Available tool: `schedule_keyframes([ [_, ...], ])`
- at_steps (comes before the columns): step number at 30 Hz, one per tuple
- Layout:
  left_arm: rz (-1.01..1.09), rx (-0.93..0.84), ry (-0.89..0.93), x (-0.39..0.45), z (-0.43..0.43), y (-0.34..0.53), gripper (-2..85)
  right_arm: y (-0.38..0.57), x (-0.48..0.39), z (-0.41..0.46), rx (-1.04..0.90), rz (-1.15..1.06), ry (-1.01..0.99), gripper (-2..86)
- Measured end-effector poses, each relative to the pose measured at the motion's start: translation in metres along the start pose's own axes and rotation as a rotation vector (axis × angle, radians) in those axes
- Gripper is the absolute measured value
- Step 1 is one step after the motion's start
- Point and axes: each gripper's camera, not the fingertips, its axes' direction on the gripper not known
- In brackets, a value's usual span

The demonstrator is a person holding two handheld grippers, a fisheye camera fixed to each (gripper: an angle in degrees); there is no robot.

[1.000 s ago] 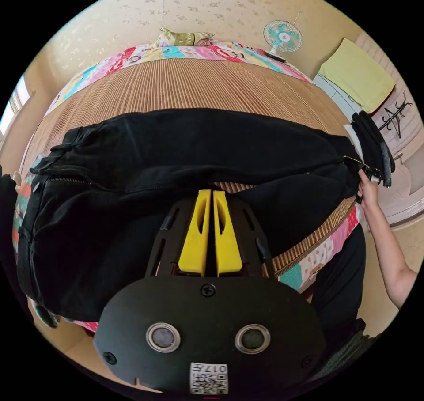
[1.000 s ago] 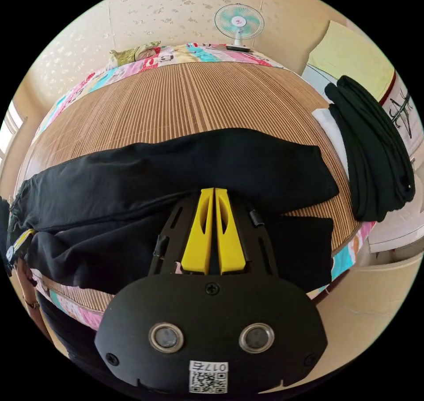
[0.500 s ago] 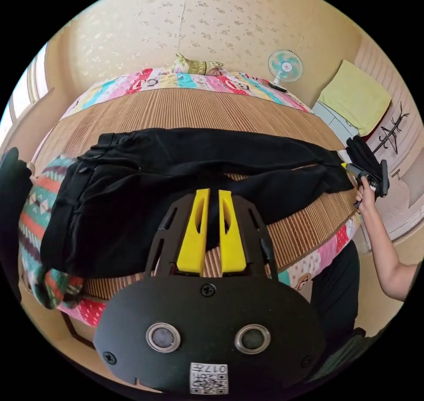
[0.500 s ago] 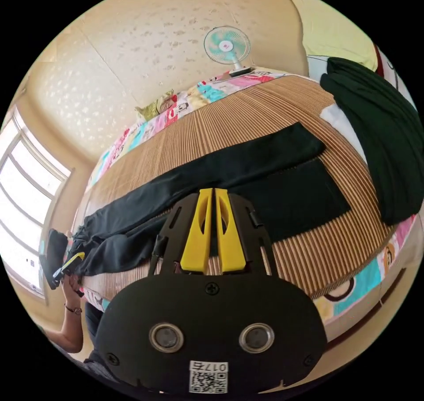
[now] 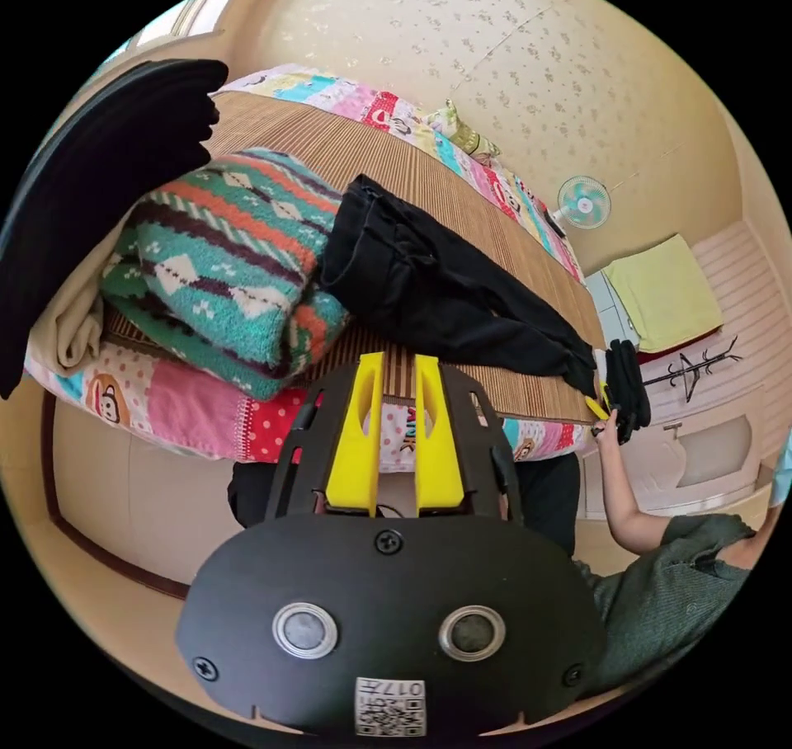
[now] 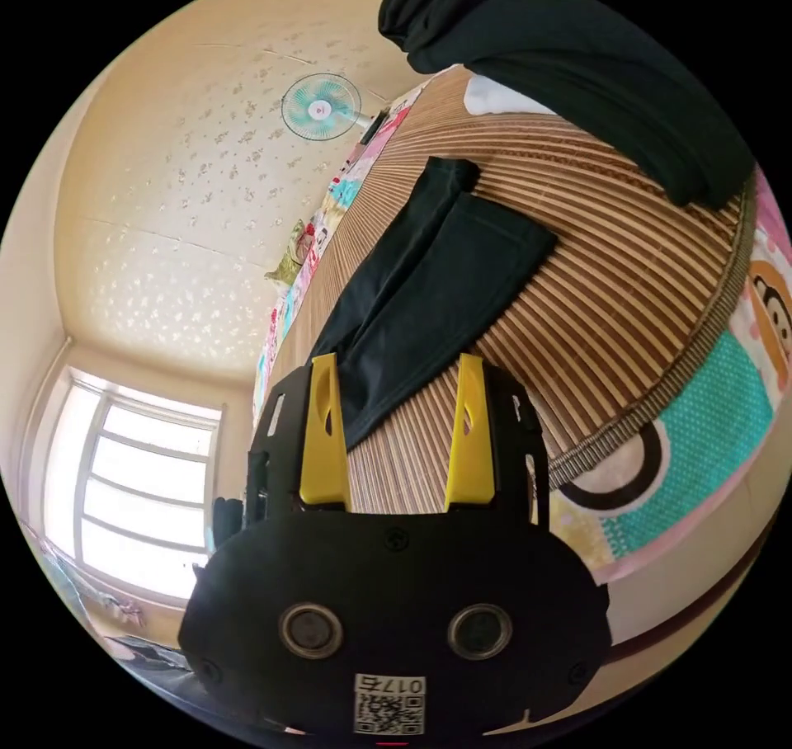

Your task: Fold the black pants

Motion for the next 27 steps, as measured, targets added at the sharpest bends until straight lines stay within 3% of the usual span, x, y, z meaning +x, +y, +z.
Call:
schedule_keyframes([
  [4, -0.125, -0.021, 0.023, -0.019, -0.004, 0.002, 10.7, -0.024, -0.017, 0.006, 0.014, 0.143, 0.045, 11.7],
  [8, -0.253, -0.008, 0.086, -0.044, -0.009, 0.010, 13.5, -0.026, -0.018, -0.009, 0.062, 0.188, -0.108, 2.9],
  [21, -0.314, 0.054, 0.189, -0.046, -0.004, -0.036, 14.0, -0.008, -0.067, -0.052, 0.058, 0.100, -0.142, 0.9],
  [23, -0.351, 0.070, 0.232, -0.053, 0.003, -0.040, 13.1, -0.003, -0.076, -0.056, 0.046, 0.085, -0.143, 0.9],
  [27, -0.340, 0.222, 0.458, -0.060, -0.009, -0.030, 2.1, 0.005, -0.090, -0.066, 0.036, 0.053, -0.110, 0.8],
])
